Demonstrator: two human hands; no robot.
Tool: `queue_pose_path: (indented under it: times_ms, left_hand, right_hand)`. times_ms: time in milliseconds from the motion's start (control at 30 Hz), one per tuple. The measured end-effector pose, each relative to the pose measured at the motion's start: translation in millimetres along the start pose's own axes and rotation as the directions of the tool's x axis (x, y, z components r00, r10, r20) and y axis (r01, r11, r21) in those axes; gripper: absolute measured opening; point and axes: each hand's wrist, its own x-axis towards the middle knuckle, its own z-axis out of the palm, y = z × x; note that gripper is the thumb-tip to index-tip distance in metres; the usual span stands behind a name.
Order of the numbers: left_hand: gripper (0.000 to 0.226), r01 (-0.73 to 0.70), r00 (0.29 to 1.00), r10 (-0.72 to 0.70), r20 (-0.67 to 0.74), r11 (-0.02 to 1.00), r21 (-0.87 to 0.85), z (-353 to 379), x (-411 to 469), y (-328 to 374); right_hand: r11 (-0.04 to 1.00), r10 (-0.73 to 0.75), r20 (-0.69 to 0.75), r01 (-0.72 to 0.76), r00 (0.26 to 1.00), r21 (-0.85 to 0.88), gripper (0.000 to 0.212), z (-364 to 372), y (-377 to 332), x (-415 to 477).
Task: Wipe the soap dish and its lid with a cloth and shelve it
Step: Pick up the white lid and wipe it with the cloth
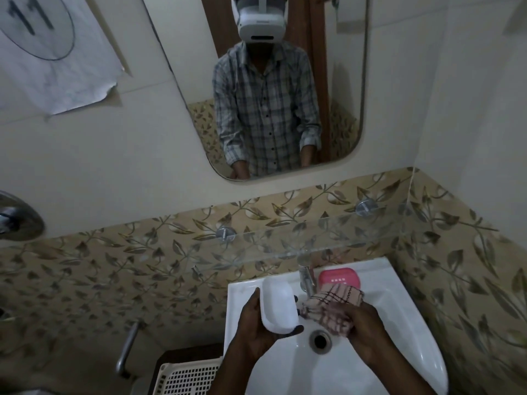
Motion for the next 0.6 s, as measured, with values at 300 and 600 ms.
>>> queue_pose_path:
  times_ms: [300, 600]
  left_hand:
    - [0.072, 0.202, 0.954, -0.208, -0.215, 0.978, -0.052, 19.2, 11.7, -3.0]
    - [0.067, 0.26, 0.965, -0.257, -0.046, 0.963, 0.072, 14.5, 10.2, 3.5]
  right_hand:
    - [-0.191, -0.554, 0.803, 0.905, 0.22, -0.38, 0.063, 37.1, 1.6, -8.5]
    - [-0.333, -0.166, 0.98, 0.929, 0.109, -0.159, 0.053, 33.7, 9.7, 11.7]
